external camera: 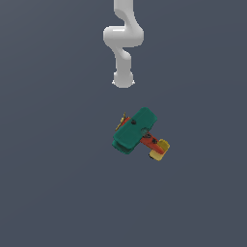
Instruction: Pick up the object and move it to a goal position.
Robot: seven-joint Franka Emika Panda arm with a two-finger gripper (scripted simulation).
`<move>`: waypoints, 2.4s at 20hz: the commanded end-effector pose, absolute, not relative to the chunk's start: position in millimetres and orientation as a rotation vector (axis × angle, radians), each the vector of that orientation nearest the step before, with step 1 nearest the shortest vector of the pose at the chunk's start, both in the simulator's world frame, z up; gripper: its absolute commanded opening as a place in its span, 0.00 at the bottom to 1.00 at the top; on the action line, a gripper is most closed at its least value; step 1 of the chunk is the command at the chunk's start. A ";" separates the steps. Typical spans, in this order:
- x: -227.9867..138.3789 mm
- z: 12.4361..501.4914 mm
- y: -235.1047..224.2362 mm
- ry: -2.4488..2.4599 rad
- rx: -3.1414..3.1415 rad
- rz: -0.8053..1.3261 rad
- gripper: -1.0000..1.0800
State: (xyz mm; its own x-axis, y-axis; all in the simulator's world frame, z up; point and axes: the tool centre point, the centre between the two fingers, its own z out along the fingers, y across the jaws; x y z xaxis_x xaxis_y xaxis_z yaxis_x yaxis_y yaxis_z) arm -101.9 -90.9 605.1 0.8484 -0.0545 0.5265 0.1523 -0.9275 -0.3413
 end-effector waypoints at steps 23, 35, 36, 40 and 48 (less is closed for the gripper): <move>-80.0 572.8 -168.5 -0.040 -2.295 -0.737 0.62; -48.9 507.3 -185.3 -0.014 -2.143 -0.631 0.62; -46.0 500.5 -185.5 -0.012 -2.131 -0.620 0.62; -34.2 471.4 -184.6 -0.002 -2.086 -0.573 0.62; -11.4 404.9 -172.4 0.017 -2.004 -0.463 0.62</move>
State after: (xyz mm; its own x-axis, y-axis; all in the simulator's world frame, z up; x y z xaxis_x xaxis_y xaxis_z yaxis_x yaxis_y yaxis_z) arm -15.6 -175.8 418.1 0.9191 -0.2136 0.3312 0.1944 -0.4853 -0.8525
